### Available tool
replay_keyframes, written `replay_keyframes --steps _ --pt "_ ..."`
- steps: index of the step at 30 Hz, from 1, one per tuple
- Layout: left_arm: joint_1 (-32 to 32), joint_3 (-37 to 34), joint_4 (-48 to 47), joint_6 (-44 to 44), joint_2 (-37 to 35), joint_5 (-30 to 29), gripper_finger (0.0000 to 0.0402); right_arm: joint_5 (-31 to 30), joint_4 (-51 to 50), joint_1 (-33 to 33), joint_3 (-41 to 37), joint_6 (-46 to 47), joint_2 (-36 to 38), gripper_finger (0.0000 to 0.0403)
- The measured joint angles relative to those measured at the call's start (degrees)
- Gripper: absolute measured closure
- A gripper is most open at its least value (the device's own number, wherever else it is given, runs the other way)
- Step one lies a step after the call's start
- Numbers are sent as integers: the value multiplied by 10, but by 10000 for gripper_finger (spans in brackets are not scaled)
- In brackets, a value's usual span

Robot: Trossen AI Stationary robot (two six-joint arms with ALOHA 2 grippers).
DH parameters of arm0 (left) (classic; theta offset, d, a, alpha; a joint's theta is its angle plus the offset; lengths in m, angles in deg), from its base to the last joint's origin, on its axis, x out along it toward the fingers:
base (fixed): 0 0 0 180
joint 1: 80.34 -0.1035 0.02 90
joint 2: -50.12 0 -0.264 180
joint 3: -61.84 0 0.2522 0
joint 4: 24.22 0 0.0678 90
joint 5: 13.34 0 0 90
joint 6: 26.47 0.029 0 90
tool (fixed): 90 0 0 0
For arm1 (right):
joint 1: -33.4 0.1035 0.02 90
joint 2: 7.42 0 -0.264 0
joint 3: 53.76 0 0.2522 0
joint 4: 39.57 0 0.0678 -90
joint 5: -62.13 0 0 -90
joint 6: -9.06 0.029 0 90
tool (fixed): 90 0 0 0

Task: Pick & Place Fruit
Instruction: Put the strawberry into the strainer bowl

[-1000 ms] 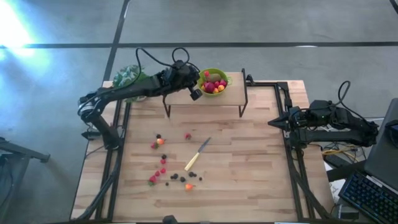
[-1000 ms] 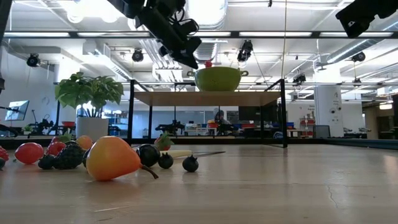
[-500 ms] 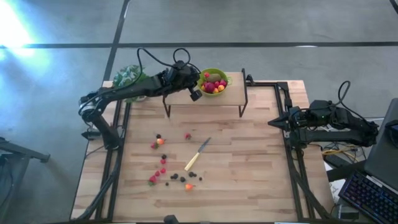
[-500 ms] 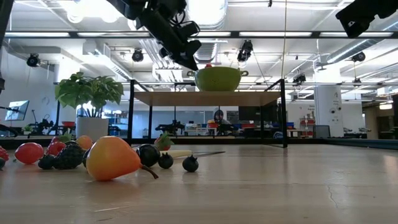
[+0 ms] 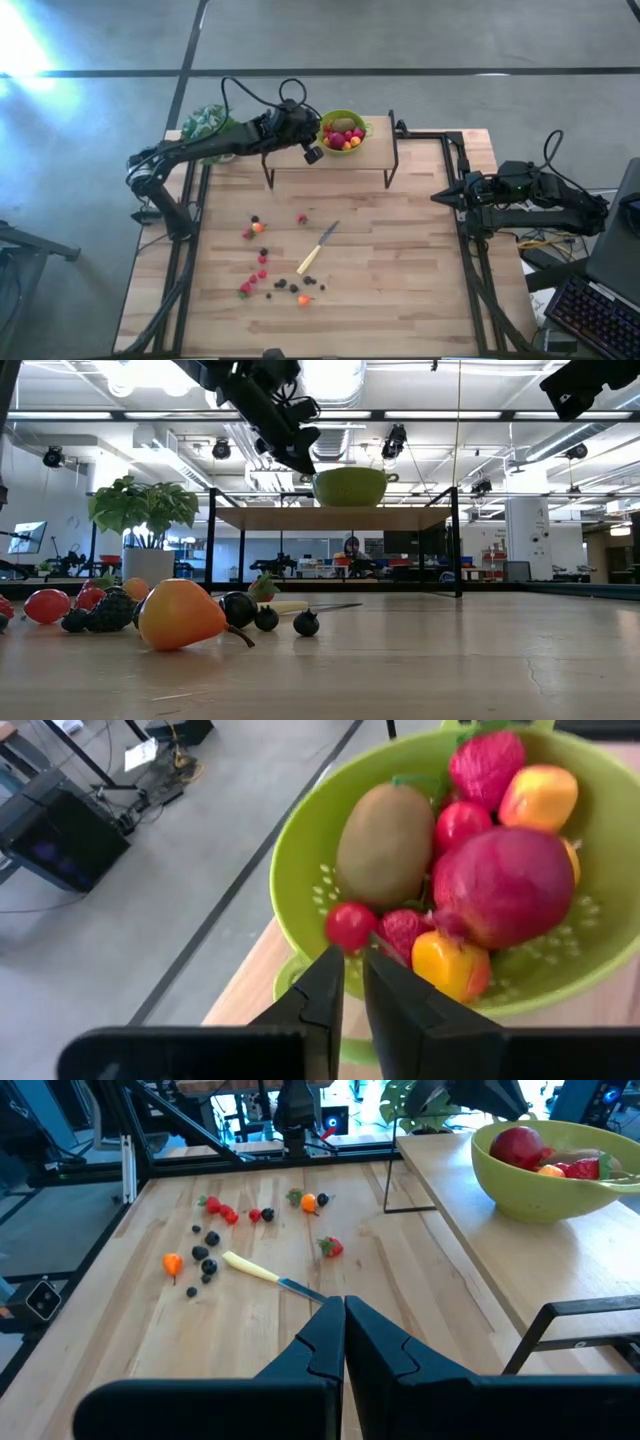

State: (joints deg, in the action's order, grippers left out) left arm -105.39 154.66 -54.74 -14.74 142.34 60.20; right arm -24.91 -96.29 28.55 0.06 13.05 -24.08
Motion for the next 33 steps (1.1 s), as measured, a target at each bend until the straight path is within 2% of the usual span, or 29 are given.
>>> replay_keyframes --steps 8,16,19,22,27,33 --pt "23 47 -77 1 -10 14 324 0 0 0 0 0 0 394" --pt "75 91 -171 17 -13 169 298 0 0 0 0 0 0 394" --pt "107 91 -213 17 -14 201 289 0 0 0 0 0 0 394" --pt "142 83 -265 16 -14 203 283 0 0 0 0 0 0 394" --pt "200 39 -278 -1 -14 195 282 0 0 0 0 0 0 394" --pt "261 -22 -268 -2 -14 142 284 0 0 0 0 0 0 394"
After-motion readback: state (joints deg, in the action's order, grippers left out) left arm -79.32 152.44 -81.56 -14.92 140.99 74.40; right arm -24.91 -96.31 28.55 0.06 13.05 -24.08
